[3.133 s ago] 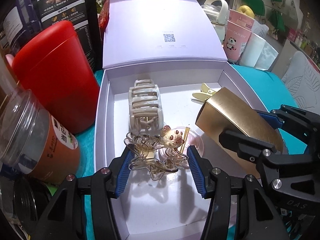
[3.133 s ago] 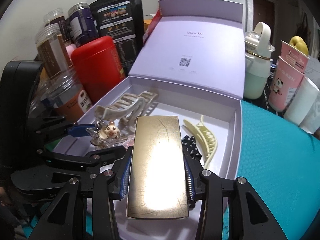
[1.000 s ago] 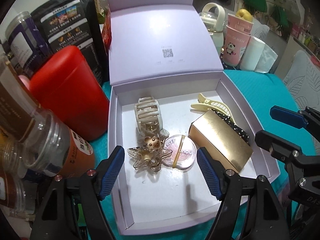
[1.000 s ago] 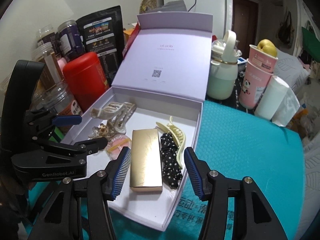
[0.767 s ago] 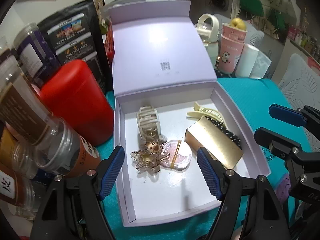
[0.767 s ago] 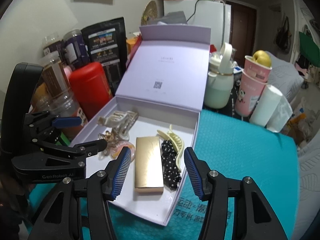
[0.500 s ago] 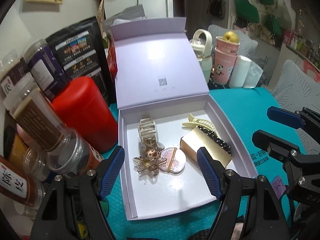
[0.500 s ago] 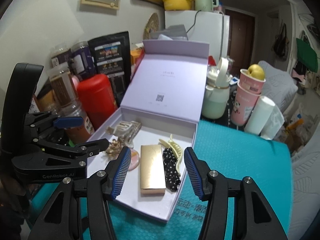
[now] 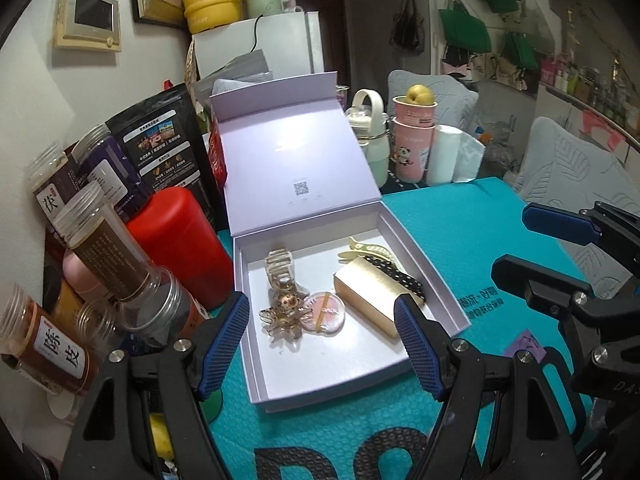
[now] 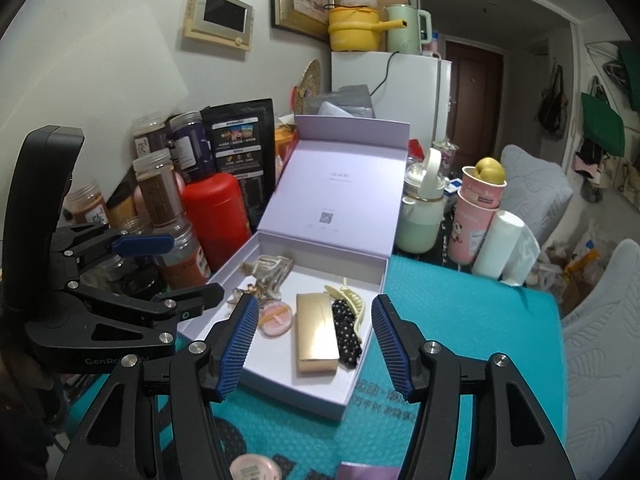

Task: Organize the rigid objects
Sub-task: 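Withdraw both grippers from the box toward the pink compact and purple palette, then grasp the pink round compact with the right gripper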

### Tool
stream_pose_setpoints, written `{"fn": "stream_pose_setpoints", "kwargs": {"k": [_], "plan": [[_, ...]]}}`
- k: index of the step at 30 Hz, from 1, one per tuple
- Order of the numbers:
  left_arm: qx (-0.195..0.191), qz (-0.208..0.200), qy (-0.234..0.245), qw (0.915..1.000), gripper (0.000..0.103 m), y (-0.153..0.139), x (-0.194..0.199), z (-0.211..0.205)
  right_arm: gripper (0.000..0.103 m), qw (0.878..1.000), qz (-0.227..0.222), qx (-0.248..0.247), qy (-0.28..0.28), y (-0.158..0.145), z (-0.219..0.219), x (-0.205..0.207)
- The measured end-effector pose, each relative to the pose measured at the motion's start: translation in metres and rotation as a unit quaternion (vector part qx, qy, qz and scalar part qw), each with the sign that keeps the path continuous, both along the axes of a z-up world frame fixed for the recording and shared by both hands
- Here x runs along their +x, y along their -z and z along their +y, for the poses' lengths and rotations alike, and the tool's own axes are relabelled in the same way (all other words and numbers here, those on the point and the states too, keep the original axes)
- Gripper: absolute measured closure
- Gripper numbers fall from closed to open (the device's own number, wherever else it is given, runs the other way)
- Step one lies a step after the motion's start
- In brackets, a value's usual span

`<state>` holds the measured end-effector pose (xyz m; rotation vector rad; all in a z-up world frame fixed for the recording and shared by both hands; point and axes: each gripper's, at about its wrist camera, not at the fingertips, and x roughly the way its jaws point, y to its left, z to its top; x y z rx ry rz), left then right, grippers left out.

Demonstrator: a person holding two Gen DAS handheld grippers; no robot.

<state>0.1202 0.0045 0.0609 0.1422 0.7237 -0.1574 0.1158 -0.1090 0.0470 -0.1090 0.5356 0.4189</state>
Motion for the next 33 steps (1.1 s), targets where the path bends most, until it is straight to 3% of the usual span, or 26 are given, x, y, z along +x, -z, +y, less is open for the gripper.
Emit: {"fn": "stream_pose_setpoints", "kwargs": {"k": [15, 33], "plan": [[-0.008, -0.002, 0.025, 0.9996, 0.029, 0.009, -0.052, -0.009, 0.044, 1.0, 0.004, 0.001, 0.022, 0.012, -0.018, -0.049], [-0.034, 0.059, 0.019, 0.9975, 0.029, 0.063, -0.08, 0.002, 0.044, 0.997, 0.078, 0.019, 0.017, 0.086, -0.017, -0.075]]}}
